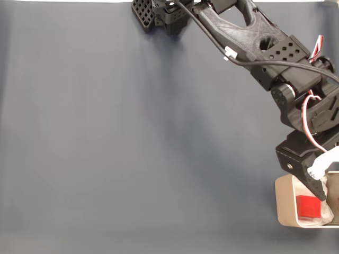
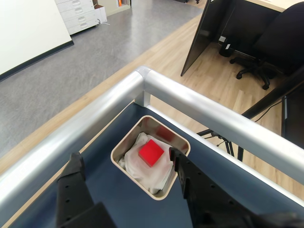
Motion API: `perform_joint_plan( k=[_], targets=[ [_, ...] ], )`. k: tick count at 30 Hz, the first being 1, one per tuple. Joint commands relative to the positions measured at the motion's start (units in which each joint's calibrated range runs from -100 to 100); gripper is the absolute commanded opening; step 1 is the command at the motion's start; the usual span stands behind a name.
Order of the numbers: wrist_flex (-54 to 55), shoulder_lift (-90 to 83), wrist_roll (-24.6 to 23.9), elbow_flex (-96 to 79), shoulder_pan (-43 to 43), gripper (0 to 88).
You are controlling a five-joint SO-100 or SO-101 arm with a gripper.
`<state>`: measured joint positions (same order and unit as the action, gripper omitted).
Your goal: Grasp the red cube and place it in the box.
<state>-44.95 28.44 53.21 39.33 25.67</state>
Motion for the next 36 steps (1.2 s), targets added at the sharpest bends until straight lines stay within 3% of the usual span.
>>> perform_joint_plan(
  k=[1, 17, 28, 36],
  targets=[
    [1.6, -2.0, -0.3, 3.5, 0.5, 41.7],
    [1.4, -2.6, -0.6, 3.1, 0.6, 38.7],
    [1.6, -6.3, -0.3, -1.1, -0.7, 1.8],
    [1.6, -11.2, -0.6, -5.3, -4.0, 0.0]
  ],
)
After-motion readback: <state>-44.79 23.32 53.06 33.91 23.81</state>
